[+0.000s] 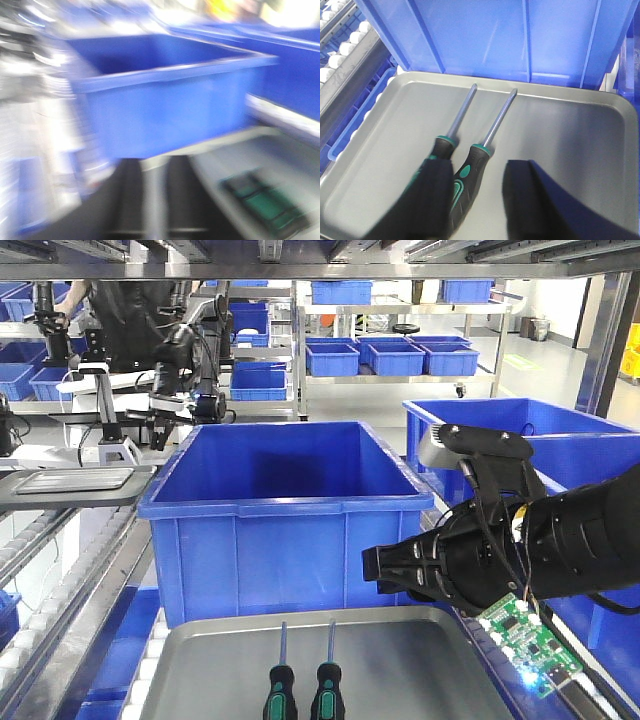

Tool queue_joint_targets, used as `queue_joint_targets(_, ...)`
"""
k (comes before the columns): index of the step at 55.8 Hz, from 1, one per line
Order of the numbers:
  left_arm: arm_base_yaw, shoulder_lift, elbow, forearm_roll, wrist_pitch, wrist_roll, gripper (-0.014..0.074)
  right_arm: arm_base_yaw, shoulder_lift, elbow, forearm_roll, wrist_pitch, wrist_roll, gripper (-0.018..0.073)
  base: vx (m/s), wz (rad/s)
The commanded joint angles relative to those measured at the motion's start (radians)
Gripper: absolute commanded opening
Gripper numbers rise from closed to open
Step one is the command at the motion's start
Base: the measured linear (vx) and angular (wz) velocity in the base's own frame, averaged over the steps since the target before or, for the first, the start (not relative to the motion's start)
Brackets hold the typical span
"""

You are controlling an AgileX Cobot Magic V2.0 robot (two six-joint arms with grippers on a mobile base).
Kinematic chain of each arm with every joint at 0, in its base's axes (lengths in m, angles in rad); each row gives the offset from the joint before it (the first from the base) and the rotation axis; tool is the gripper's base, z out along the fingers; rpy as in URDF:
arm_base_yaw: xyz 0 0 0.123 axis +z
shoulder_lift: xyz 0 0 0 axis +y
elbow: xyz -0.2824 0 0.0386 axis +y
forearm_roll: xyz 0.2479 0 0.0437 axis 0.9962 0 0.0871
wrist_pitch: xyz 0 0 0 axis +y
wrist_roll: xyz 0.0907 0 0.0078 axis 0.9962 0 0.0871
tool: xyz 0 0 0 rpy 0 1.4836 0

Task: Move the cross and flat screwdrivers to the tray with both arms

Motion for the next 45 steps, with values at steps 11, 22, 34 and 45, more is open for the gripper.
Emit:
queue_joint_targets(11,0.171,-0.446,0.314,0.085,-0.066,-0.031,-0.0007,0.0,-0.036,-0.031,-0.003,-0.067,0.0,0.0249,0.0,0.0)
queue_joint_targets(22,0.285,-0.643,0.468,0.109,-0.068,-0.054,-0.0007,0.0,-0.036,-0.031,-0.003,-0.067,0.0,0.0233,0.0,0.0)
queue_joint_targets(34,0.352,-0.644,0.497,0.11,-0.038,-0.139,-0.0006,0.0,-0.036,-0.031,-0.002,-0.06,0.0,0.0233,0.0,0.0)
queue_joint_targets(45,0.355,-0.644,0.496,0.11,-0.037,-0.139,-0.0006,0.0,-0.036,-0.031,-0.003,-0.06,0.0,0.0233,0.0,0.0)
